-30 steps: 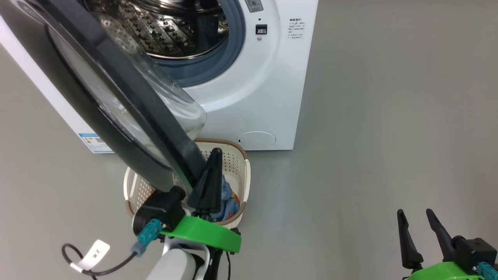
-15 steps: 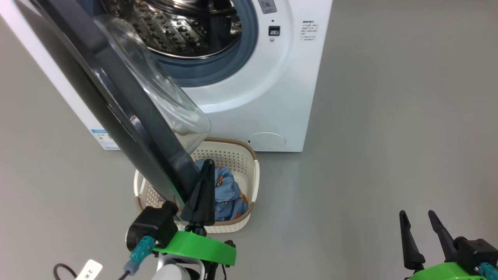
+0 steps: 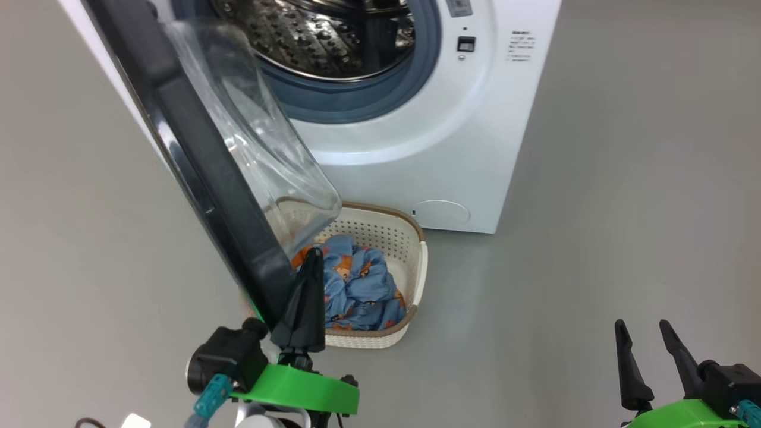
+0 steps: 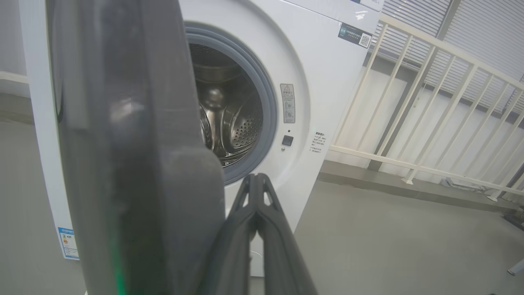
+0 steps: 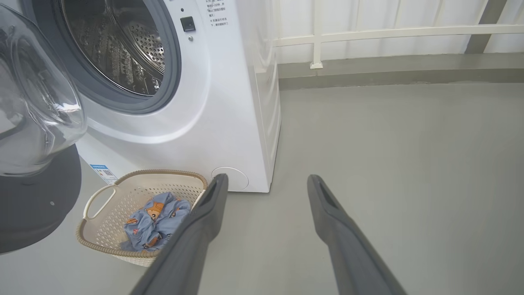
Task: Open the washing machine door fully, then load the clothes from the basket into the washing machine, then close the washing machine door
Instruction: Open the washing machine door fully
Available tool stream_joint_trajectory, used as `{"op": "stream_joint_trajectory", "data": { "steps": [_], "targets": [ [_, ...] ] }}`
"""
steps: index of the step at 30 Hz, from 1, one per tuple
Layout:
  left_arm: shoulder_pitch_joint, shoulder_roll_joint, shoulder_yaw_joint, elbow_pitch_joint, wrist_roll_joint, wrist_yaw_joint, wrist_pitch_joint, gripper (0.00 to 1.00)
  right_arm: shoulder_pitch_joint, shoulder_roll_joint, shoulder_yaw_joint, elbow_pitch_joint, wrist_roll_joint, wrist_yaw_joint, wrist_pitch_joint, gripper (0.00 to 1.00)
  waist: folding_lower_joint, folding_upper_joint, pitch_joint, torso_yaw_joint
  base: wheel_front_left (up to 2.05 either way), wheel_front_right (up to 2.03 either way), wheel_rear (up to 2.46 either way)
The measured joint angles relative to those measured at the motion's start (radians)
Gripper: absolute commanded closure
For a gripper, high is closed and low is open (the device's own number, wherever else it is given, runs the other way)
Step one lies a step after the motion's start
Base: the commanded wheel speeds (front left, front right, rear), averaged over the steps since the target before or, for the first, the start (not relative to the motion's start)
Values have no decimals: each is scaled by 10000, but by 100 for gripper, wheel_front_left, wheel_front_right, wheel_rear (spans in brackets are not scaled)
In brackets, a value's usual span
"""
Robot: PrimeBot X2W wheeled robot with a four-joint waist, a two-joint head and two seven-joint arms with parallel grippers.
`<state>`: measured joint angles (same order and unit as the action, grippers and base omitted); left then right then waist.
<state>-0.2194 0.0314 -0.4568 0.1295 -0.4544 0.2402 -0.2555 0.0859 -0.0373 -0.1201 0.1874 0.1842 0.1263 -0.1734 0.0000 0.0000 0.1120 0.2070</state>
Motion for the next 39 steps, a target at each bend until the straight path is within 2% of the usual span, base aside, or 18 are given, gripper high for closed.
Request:
{"op": "stream_joint_trajectory", "data": {
  "steps": [14, 26, 33, 39],
  "targets": [
    [439, 219, 351, -447, 69, 504, 0, 100, 1, 0, -92, -146, -92, 0, 63, 0, 1, 0, 210, 961, 0, 0, 0],
    [849, 391, 633, -648, 65, 757, 0, 100, 1, -2, -96, -232, -94, 0, 151, 0, 0, 0, 288, 1663, 0, 0, 0],
    [1031, 608, 1499, -604, -128, 1091, 0, 100, 1, -4, -100, -305, -180, 0, 184, 0, 1, 0, 350, 1935, 0, 0, 0],
    [1028, 846, 2495, -247, -341, 1131, 2, 100, 1, -6, -75, -318, -180, 0, 230, 0, 0, 0, 310, 1925, 0, 0, 0]
  ]
}}
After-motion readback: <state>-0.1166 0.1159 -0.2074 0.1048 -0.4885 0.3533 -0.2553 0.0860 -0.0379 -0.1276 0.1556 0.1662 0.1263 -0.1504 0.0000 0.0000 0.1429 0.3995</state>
